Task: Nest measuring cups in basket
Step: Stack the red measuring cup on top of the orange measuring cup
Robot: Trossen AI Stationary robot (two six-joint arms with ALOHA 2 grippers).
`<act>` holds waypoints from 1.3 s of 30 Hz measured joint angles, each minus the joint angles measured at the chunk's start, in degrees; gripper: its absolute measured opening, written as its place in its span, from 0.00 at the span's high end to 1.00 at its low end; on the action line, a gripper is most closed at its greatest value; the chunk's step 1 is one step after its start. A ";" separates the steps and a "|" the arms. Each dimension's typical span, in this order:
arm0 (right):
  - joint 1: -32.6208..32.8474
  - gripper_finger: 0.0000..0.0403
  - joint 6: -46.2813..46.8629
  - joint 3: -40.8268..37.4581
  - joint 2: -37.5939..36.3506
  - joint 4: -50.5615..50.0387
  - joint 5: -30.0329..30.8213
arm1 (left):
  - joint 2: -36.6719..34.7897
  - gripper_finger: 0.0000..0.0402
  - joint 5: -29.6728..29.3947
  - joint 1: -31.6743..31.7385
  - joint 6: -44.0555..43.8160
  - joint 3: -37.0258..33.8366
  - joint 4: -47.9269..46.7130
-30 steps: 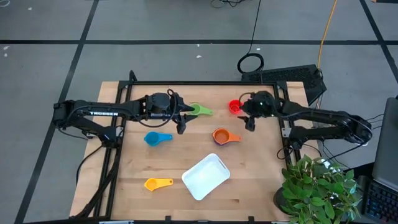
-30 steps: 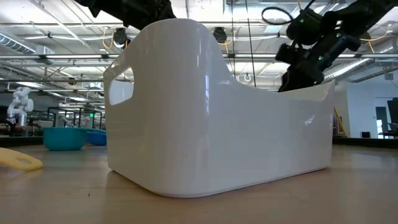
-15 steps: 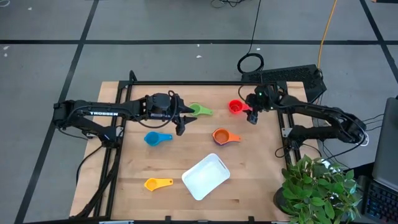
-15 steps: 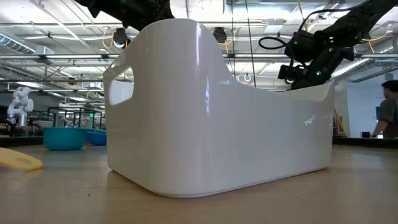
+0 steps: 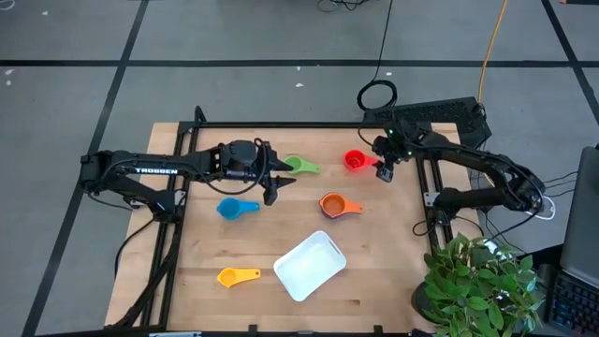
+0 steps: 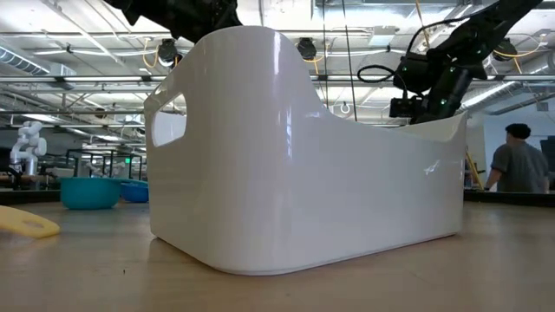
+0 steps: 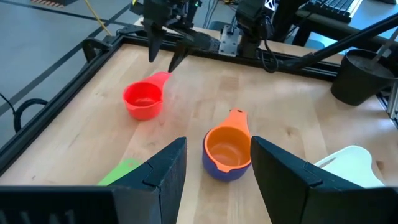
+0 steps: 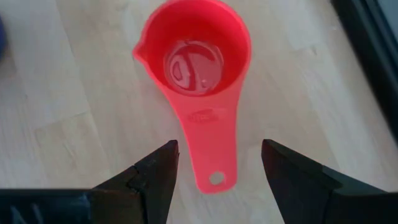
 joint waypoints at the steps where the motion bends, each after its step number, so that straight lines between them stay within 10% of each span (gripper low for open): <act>1: -0.14 0.43 -0.68 0.10 0.83 0.05 -0.09 | 0.00 0.55 0.00 0.00 0.15 0.00 -0.01; 19: -0.18 0.29 -1.90 1.53 11.62 4.54 -0.05 | 0.00 0.55 1.40 -0.01 0.11 0.00 -1.28; 39: -0.16 0.63 -0.93 1.53 11.62 6.27 -0.01 | 0.00 0.55 1.42 -0.01 -0.12 0.00 -1.34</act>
